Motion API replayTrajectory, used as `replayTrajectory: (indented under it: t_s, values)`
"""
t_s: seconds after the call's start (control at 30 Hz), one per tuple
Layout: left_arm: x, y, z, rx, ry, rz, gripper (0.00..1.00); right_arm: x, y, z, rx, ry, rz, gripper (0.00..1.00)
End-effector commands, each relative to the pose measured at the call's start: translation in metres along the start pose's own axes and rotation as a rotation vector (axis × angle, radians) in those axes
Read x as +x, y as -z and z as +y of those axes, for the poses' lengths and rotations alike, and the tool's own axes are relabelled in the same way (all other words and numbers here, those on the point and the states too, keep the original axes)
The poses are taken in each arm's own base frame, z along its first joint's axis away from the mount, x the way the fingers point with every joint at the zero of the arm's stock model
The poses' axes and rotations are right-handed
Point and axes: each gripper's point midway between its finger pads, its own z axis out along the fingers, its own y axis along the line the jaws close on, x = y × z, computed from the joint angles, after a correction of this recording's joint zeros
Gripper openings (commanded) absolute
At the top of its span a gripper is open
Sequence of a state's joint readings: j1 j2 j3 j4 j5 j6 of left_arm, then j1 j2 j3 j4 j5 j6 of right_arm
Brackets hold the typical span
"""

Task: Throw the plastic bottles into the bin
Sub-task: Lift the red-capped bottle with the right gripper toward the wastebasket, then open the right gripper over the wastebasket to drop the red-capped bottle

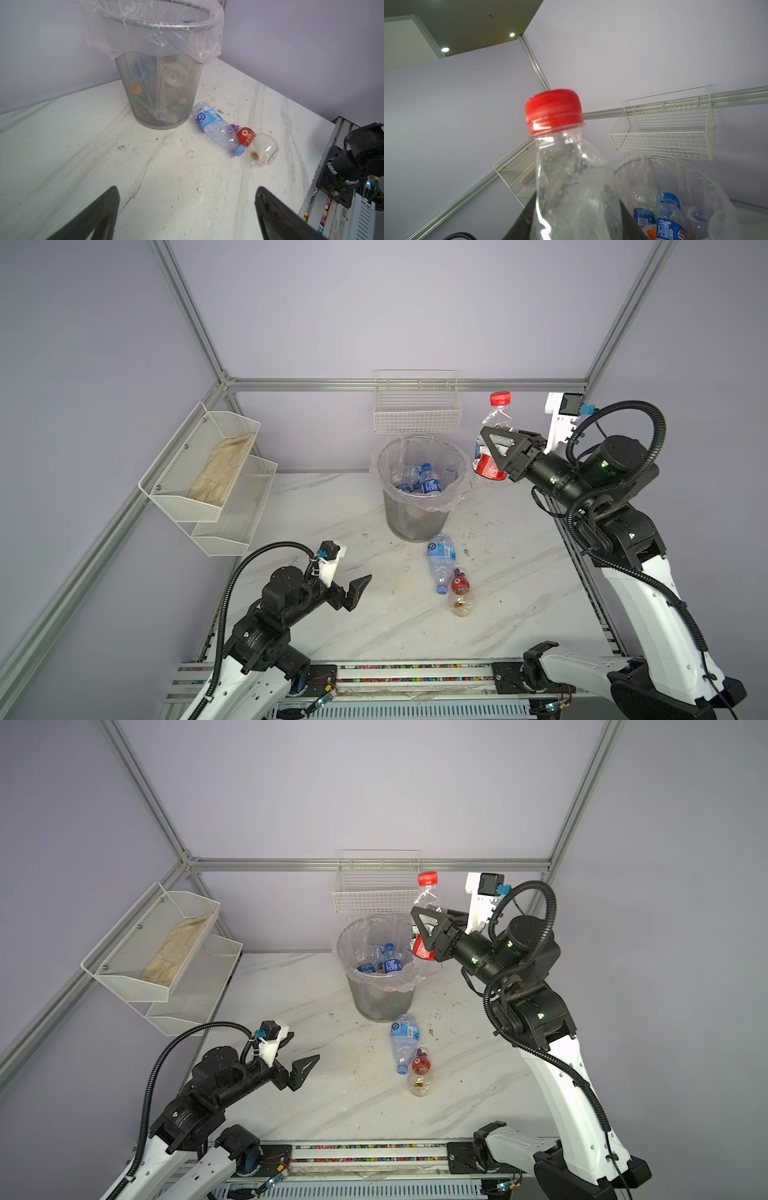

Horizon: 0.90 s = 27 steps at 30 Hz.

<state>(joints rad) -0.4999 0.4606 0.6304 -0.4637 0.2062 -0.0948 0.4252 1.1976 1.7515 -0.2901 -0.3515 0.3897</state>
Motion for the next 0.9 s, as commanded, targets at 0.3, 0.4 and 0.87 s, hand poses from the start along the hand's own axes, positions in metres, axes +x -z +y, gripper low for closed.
replayTrajectory:
  t_s: [0.3,0.4,0.87]
  values:
    - [-0.005,0.003,-0.006,0.032,0.005,-0.071,1.00,-0.013,-0.036,-0.014,0.044,0.021,0.012,0.00]
    - [-0.005,0.004,-0.005,0.027,0.005,-0.075,1.00,0.002,-0.059,-0.027,0.053,0.007,0.056,0.00]
    - [-0.005,0.005,-0.003,0.011,0.006,-0.075,1.00,0.072,-0.123,-0.109,0.370,0.088,0.295,0.98]
